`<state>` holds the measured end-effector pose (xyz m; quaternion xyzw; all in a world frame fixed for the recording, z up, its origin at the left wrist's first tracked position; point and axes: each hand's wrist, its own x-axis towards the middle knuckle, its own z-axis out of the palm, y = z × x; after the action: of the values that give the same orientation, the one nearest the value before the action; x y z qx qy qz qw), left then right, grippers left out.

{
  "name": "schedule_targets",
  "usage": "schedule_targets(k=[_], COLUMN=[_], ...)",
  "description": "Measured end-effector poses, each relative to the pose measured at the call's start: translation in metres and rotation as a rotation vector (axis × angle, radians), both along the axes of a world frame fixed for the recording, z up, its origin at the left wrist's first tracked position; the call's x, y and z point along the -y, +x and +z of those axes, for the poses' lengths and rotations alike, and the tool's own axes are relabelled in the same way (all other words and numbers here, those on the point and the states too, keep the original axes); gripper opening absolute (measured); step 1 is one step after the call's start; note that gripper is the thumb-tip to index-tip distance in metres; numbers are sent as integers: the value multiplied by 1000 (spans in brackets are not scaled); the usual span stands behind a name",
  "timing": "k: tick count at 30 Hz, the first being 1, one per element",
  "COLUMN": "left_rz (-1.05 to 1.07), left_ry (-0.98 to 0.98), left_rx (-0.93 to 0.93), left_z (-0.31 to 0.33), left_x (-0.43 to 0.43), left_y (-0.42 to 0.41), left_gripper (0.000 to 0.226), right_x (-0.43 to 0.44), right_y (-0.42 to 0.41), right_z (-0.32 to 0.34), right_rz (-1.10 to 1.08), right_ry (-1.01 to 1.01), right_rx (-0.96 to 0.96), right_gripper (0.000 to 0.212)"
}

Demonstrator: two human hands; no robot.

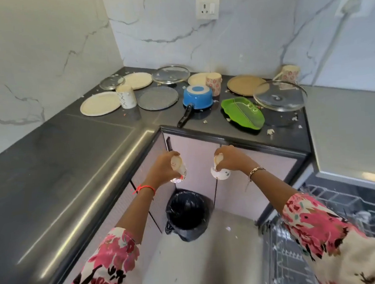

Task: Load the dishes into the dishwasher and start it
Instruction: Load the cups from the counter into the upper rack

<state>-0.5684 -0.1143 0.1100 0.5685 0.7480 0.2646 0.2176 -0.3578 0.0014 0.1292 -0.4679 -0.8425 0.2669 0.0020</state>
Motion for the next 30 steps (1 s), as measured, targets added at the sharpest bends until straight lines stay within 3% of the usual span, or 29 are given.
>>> schedule_targets(k=[8,17,30], left_rz=[-80,-162,-355], left_ry=[-15,-63,-122], left_rx=[-97,-45,-66], left_z=[-39,-58,-71], left_x=[98,203,213], left_y=[80,162,283], left_gripper=[69,64,70], right_x=[109,234,289], right_y=[72,156,279], right_z=[-41,-70,-90], right_rz=[-95,-171,-363], right_ry=[-29,-100,-150], right_rx=[-25,31,-2], right_gripper=[55,57,53])
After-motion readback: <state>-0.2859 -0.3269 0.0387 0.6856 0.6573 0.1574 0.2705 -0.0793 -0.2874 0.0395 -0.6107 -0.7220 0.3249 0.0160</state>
